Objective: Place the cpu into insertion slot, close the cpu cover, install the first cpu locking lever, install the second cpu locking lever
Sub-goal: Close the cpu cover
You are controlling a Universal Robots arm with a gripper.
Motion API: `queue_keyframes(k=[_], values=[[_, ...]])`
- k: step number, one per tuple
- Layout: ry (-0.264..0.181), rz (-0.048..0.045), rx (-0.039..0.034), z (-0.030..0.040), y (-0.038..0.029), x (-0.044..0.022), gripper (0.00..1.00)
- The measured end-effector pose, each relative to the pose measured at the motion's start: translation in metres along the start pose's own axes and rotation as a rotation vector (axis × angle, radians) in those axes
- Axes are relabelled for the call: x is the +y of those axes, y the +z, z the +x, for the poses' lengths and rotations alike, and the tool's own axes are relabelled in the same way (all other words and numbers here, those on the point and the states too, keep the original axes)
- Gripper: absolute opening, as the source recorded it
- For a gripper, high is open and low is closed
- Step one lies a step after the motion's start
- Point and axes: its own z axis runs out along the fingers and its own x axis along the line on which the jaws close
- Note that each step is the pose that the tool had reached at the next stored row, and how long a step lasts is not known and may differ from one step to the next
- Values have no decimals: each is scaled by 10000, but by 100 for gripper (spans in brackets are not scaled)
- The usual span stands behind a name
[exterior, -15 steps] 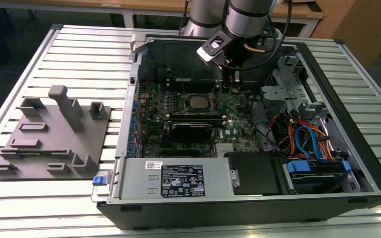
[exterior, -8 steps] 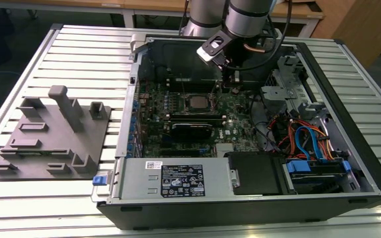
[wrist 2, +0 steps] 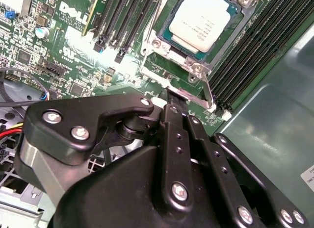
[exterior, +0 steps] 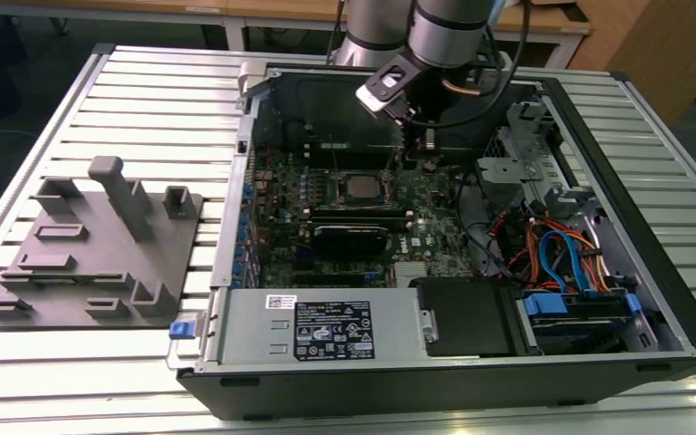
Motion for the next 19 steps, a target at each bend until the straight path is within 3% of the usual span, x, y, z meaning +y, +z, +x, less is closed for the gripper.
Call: queue_keyframes(k=[19], values=[[1,0,1,1,5,-99,10]])
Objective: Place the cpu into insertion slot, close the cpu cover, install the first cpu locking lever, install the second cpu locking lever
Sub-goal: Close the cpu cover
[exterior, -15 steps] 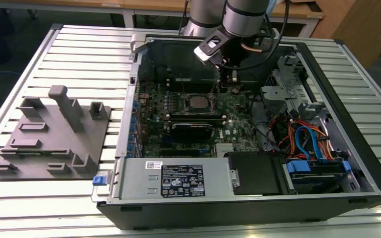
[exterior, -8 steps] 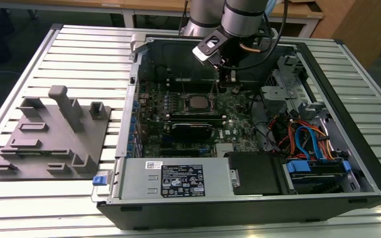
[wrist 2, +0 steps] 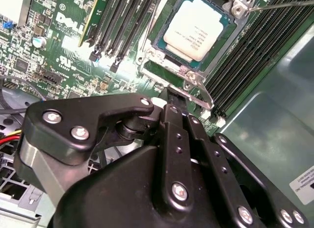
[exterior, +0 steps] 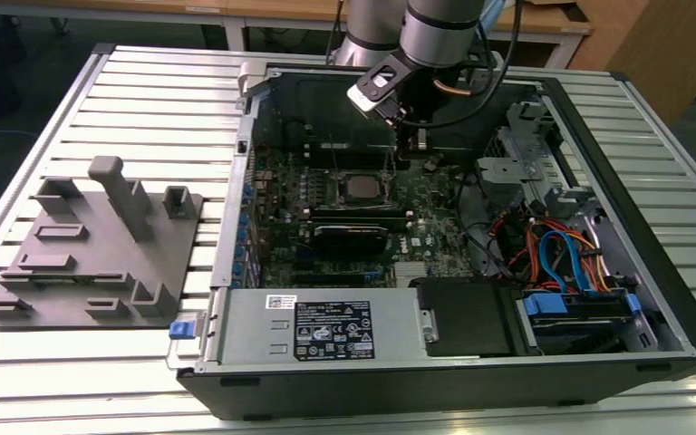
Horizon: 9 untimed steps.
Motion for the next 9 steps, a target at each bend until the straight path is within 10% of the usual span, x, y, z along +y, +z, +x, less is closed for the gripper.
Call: queue_keyframes(k=[9], values=[[-1,0,-1,0,2,-76,10]])
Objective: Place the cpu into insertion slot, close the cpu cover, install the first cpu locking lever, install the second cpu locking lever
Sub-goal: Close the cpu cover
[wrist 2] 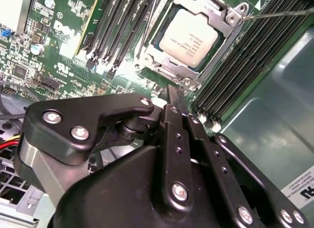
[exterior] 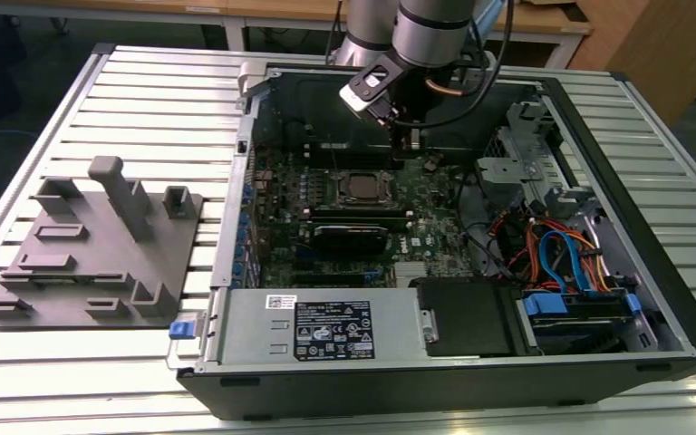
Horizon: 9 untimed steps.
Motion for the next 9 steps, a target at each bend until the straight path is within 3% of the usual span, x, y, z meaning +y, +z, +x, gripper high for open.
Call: queue_keyframes(k=[4,9], values=[[0,-1,2,1,12,-35,10],[-1,0,3,1,54,-126,10]])
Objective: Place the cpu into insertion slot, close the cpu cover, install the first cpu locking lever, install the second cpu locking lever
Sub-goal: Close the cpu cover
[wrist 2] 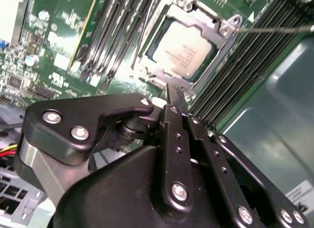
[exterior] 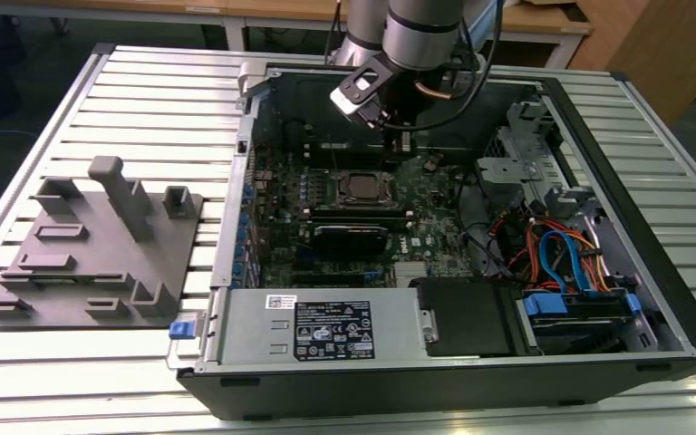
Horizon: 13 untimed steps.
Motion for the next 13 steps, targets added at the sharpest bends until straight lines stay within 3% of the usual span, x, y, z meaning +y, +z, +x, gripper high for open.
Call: queue_keyframes(k=[7,13], values=[[0,0,-1,1,75,-115,10],[-2,-1,1,3,141,-255,10]])
